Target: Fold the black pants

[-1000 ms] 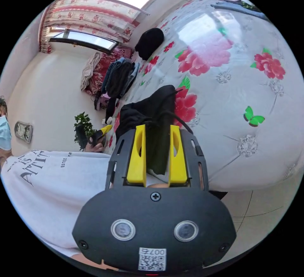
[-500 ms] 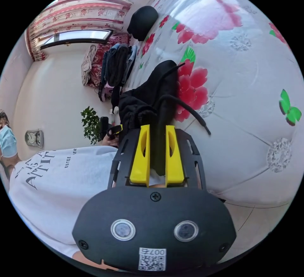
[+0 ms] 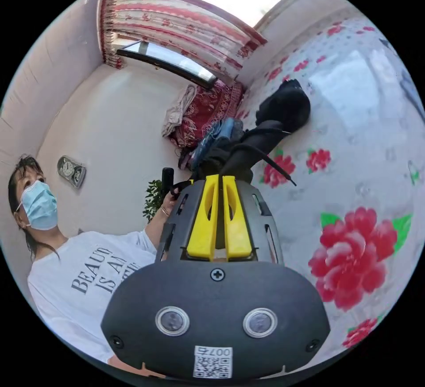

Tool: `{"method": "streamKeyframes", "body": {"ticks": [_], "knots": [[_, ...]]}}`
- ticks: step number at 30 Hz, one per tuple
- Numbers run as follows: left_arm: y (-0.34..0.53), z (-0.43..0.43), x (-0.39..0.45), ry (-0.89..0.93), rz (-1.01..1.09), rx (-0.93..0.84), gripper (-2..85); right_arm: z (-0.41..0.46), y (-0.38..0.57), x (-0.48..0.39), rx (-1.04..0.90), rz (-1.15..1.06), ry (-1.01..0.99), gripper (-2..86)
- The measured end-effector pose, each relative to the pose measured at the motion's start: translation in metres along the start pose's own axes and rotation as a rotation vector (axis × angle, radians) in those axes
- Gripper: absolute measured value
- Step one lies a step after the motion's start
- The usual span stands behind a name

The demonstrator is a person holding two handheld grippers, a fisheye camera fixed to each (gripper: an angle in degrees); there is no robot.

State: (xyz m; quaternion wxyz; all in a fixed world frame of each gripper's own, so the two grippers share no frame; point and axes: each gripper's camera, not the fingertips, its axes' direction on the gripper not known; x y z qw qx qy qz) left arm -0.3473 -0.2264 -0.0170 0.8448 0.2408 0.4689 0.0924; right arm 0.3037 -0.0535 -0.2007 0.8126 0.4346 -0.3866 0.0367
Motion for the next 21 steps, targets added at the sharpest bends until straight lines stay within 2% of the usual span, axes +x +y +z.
{"method": "streamKeyframes", "body": {"ticks": [2,5,9,13,15,18,21], "knots": [[-0.055,-0.009,-0.003,-0.022,0.008,0.060,3.4,0.009,-0.086,-0.018,0.030,-0.092,0.012,0.2],[-0.134,-0.014,-0.023,-0.072,-0.048,0.172,4.4,0.030,-0.178,-0.020,0.070,-0.106,0.084,0.8],[-0.156,0.009,-0.066,-0.329,-0.150,0.195,8.4,0.059,-0.222,0.018,0.072,-0.070,0.222,2.5],[-0.076,0.057,-0.083,-0.445,-0.091,0.072,9.4,0.089,-0.147,0.095,0.029,0.016,0.255,4.3],[0.003,0.086,-0.092,-0.558,-0.117,-0.057,9.4,0.091,-0.098,0.127,-0.033,0.057,0.346,4.9],[0.090,0.104,-0.091,-0.647,-0.222,-0.210,9.0,0.055,-0.019,0.161,-0.115,0.107,0.570,5.7],[0.136,0.112,-0.071,-0.716,-0.254,-0.292,8.5,-0.031,0.035,0.170,-0.059,0.156,0.828,6.0]]}}
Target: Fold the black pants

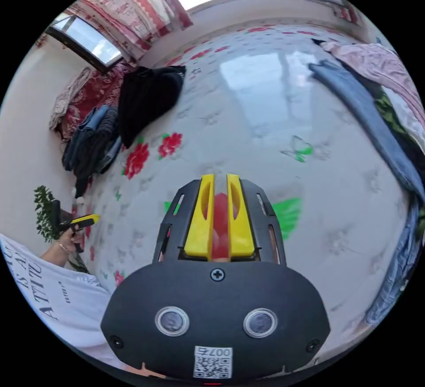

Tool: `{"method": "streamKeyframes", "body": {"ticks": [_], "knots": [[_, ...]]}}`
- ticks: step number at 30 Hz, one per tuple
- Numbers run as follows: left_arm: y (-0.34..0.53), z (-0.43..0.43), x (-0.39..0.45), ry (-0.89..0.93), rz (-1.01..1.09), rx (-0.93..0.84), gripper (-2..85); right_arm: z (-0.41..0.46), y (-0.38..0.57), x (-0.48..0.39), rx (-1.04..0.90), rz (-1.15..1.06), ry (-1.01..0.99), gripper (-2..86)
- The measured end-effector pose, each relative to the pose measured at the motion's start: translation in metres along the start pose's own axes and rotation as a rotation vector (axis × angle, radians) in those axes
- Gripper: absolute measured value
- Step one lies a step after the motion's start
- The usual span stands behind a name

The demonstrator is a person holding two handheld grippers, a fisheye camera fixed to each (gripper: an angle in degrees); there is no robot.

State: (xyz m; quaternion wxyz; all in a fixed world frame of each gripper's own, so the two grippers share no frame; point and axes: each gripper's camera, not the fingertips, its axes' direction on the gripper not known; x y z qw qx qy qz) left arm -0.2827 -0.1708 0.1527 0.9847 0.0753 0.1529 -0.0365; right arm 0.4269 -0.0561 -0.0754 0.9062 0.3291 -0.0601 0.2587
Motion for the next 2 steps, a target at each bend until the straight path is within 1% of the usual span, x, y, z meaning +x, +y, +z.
{"method": "streamKeyframes", "body": {"ticks": [2], "knots": [[0.010,0.001,0.017,-0.046,0.018,-0.025,8.2,-0.060,0.022,0.066,0.088,0.122,0.206,6.1]]}}
